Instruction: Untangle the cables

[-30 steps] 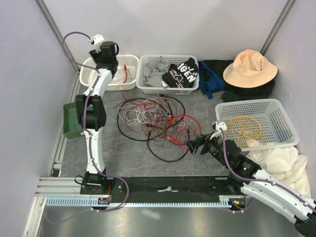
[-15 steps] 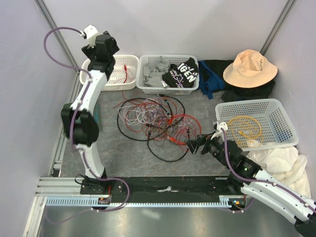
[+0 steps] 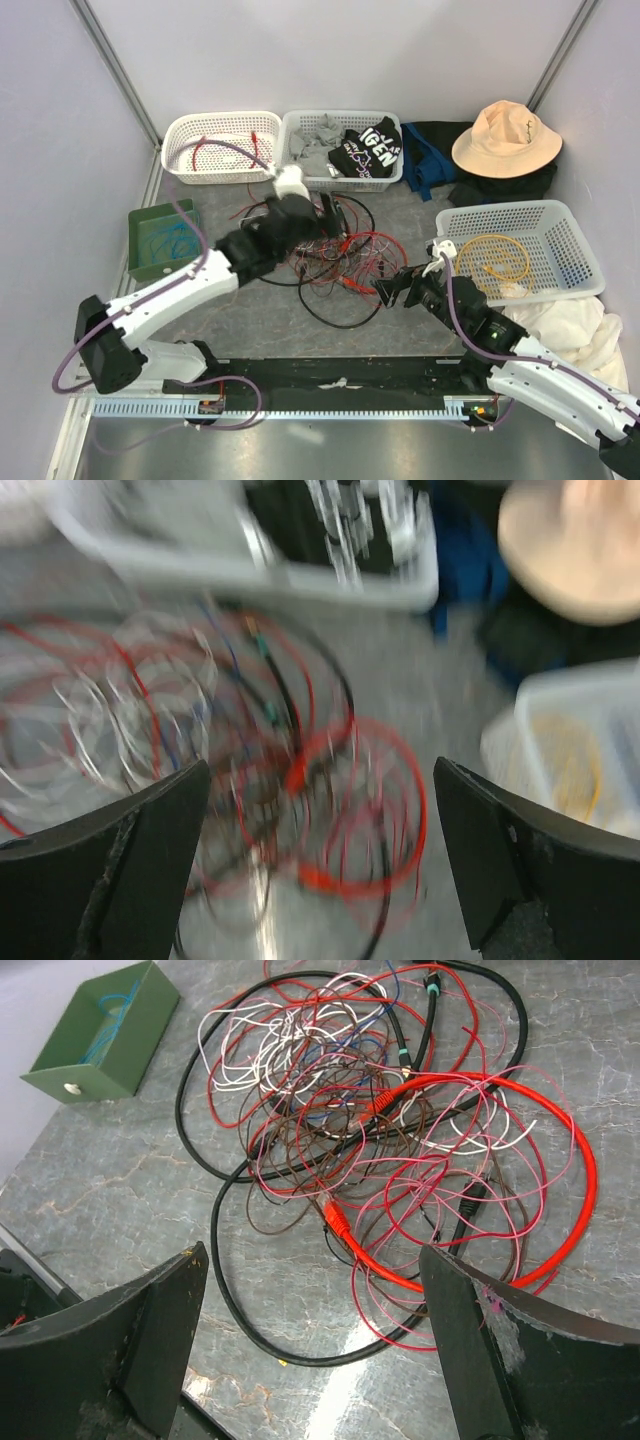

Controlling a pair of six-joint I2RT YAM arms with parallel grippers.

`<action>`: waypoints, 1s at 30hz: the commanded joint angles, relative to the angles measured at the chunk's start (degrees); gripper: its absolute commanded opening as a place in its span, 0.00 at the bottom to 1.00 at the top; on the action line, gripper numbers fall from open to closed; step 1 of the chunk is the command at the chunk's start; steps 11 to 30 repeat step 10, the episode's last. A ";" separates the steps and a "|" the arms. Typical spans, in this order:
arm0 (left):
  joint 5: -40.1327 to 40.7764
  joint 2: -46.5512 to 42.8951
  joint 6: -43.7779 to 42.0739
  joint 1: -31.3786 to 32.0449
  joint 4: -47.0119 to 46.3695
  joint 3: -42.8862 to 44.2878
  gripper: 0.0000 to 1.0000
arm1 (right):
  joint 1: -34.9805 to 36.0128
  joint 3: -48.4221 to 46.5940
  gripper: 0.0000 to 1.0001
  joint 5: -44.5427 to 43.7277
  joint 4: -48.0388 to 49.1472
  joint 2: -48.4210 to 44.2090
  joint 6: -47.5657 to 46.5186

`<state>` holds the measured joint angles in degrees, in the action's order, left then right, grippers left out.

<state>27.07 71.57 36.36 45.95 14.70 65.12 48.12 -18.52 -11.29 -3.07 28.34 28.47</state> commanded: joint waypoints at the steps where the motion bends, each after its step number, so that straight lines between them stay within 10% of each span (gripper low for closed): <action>1: -1.30 3.66 7.40 10.28 15.60 -1.58 1.00 | 0.05 -3.80 0.95 -0.58 1.31 2.86 -1.05; 30: -6.23 -0.98 14.27 14.43 19.23 -12.98 0.99 | 0.05 -6.08 0.95 -3.65 1.84 8.83 -1.05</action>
